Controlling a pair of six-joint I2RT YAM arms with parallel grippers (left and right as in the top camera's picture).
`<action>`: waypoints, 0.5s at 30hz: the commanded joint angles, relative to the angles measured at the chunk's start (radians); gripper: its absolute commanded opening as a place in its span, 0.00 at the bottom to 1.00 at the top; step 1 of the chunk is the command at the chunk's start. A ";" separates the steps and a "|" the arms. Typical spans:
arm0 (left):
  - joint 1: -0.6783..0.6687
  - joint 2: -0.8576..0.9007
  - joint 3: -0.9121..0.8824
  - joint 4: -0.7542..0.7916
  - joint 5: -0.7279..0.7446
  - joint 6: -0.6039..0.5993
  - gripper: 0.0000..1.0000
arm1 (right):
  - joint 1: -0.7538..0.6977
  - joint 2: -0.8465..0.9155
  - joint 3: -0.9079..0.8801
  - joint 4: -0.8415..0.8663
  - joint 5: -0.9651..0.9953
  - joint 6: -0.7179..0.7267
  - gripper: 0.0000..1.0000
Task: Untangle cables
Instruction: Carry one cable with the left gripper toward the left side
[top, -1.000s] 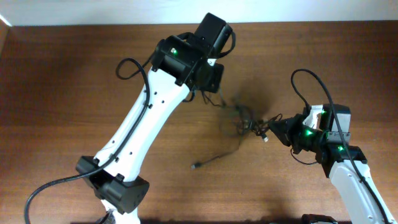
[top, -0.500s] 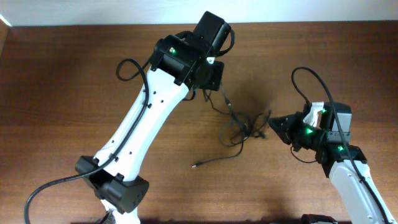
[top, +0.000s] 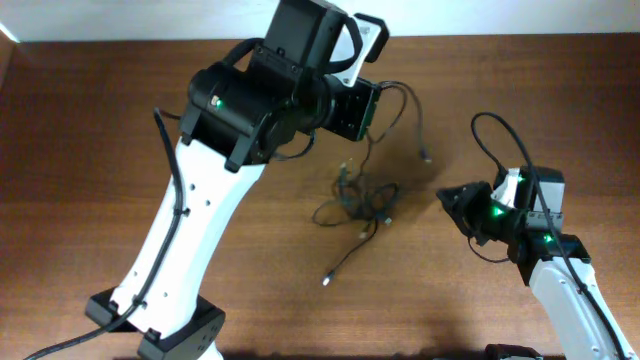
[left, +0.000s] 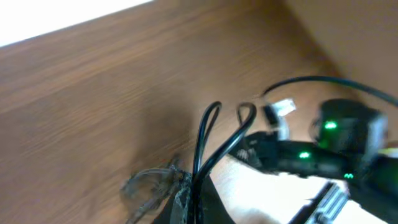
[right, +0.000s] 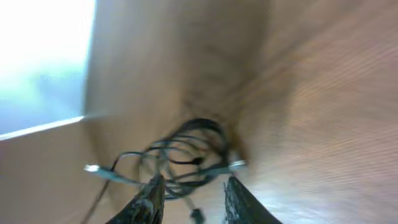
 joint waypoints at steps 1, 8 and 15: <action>-0.001 -0.005 0.013 0.085 0.220 0.016 0.00 | -0.002 0.000 0.002 0.089 -0.222 -0.010 0.34; 0.000 -0.008 0.027 0.236 0.319 0.016 0.00 | -0.002 0.000 0.002 0.106 -0.256 -0.011 0.39; 0.042 -0.023 0.093 0.198 0.085 -0.035 0.00 | -0.002 0.000 0.002 0.106 -0.256 -0.011 0.51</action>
